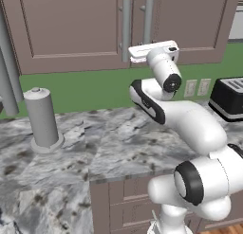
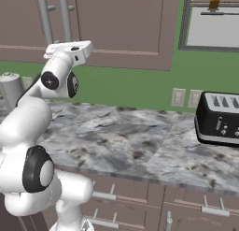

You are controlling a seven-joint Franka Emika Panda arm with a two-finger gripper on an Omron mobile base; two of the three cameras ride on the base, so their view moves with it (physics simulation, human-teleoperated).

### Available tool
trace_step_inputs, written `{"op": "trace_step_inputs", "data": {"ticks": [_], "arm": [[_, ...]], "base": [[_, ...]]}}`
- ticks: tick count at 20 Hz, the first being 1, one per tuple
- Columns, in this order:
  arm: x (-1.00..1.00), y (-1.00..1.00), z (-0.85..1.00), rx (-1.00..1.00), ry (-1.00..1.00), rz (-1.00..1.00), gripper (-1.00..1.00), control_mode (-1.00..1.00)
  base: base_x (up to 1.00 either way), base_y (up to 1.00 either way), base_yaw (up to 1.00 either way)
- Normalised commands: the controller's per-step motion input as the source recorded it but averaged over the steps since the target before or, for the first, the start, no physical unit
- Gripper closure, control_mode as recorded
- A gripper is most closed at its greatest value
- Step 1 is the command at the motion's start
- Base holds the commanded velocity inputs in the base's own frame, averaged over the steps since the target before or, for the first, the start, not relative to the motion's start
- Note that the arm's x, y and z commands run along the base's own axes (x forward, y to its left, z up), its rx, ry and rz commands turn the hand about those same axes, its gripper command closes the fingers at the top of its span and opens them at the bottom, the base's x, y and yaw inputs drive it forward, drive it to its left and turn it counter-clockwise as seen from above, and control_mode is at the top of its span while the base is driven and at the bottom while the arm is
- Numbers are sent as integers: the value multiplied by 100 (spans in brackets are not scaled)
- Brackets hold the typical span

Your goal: Move the ketchup and mayonnaise from the cabinet to the dining counter.

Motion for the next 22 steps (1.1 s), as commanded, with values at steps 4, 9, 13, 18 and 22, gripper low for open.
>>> {"op": "trace_step_inputs", "data": {"ticks": [4,9,13,18,22], "arm": [[-94,-9,0,0,0,0,100,-100],[-100,-26,0,0,0,1,100,-100],[-100,-49,0,-2,-1,3,100,-100],[-100,-66,0,-3,0,2,100,-100],[-99,-65,0,-3,0,5,100,-100]], "base": [[0,0,0],[0,0,0],[0,0,0],[0,0,0],[0,0,0]]}}
